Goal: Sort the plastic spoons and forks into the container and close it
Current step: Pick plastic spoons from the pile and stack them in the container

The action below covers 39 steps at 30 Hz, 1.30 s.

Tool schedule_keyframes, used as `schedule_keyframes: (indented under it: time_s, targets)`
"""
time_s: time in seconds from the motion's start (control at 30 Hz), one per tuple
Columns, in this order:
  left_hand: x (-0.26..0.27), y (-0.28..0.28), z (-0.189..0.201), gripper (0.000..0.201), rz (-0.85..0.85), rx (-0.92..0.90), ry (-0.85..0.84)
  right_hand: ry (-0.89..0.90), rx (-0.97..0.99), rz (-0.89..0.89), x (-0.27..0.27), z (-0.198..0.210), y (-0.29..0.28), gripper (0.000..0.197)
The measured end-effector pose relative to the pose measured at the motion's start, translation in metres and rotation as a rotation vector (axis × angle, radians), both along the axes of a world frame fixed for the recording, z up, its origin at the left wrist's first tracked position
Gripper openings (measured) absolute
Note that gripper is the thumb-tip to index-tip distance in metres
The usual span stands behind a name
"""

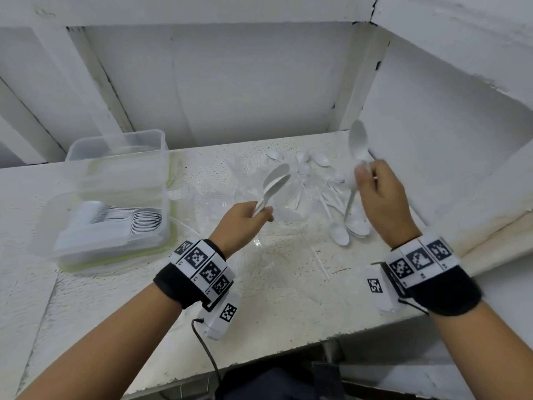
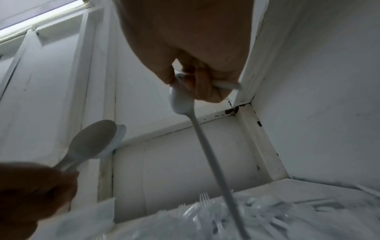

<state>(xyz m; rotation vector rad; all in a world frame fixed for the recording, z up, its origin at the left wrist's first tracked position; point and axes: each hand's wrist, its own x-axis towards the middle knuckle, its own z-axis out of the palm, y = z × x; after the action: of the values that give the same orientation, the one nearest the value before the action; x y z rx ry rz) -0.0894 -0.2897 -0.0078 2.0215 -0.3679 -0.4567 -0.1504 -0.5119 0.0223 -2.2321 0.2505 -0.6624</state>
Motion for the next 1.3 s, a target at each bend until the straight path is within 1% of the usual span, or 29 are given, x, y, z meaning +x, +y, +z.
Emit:
schedule_keyframes:
  time_s: [0.07, 0.13, 0.2, 0.3, 0.37, 0.43, 0.47, 0.57, 0.67, 0.7, 0.77, 0.83, 1.0, 1.07, 1.13, 1.2, 1.3]
  targets:
    - [0.002, -0.013, 0.002, 0.032, -0.076, 0.052, -0.049, 0.001, 0.099, -0.023, 0.011, 0.010, -0.002, 0.027]
    - [0.005, -0.030, 0.002, 0.033, -0.166, 0.137, -0.115, 0.009, 0.101, -0.002, 0.021, 0.019, -0.006, 0.022]
    - [0.009, -0.049, 0.000, 0.030, -0.286, 0.243, -0.169, 0.042, 0.070, 0.051, 0.030, 0.030, -0.011, 0.017]
    - [0.011, -0.074, -0.003, 0.027, -0.495, 0.433, -0.266, 0.087, 0.066, 0.178, 0.037, 0.045, -0.018, 0.014]
    - [0.009, -0.087, -0.006, 0.029, -0.599, 0.521, -0.351, 0.129, 0.001, 0.219, 0.038, 0.052, -0.021, 0.017]
    - [0.005, -0.097, -0.009, 0.032, -0.657, 0.577, -0.433, 0.171, -0.057, 0.248, 0.036, 0.054, -0.022, 0.016]
    - [0.002, -0.102, -0.011, 0.032, -0.678, 0.593, -0.461, 0.188, -0.090, 0.257, 0.035, 0.054, -0.022, 0.015]
    - [-0.005, -0.115, -0.016, 0.029, -0.748, 0.648, -0.492, 0.253, -0.201, 0.250, 0.032, 0.047, -0.023, 0.024]
    - [-0.008, -0.125, -0.018, 0.024, -0.791, 0.740, -0.528, 0.363, -0.192, 0.202, 0.031, 0.038, -0.023, 0.037]
    - [-0.009, -0.127, -0.016, 0.023, -0.795, 0.774, -0.538, 0.401, -0.219, 0.188, 0.030, 0.035, -0.022, 0.039]
    - [-0.009, -0.130, -0.016, 0.022, -0.801, 0.823, -0.547, 0.447, -0.266, 0.177, 0.028, 0.030, -0.023, 0.036]
    - [-0.009, -0.131, -0.016, 0.022, -0.807, 0.851, -0.559, 0.462, -0.255, 0.181, 0.026, 0.028, -0.024, 0.033]
    - [-0.010, -0.129, -0.016, 0.025, -0.807, 0.860, -0.591, 0.436, -0.104, 0.230, 0.019, 0.028, -0.025, 0.034]
    - [-0.010, -0.128, -0.018, 0.034, -0.825, 0.862, -0.606, 0.454, -0.136, 0.249, 0.017, 0.027, -0.025, 0.035]
    - [-0.011, -0.129, -0.020, 0.037, -0.857, 0.906, -0.614, 0.444, -0.149, 0.232, 0.017, 0.023, -0.026, 0.035]
    - [-0.013, -0.131, -0.019, 0.029, -0.877, 0.950, -0.621, 0.464, -0.133, 0.184, 0.019, 0.020, -0.028, 0.036]
    - [-0.014, -0.129, -0.014, 0.020, -0.885, 0.960, -0.639, 0.554, -0.197, 0.129, 0.020, 0.014, -0.029, 0.035]
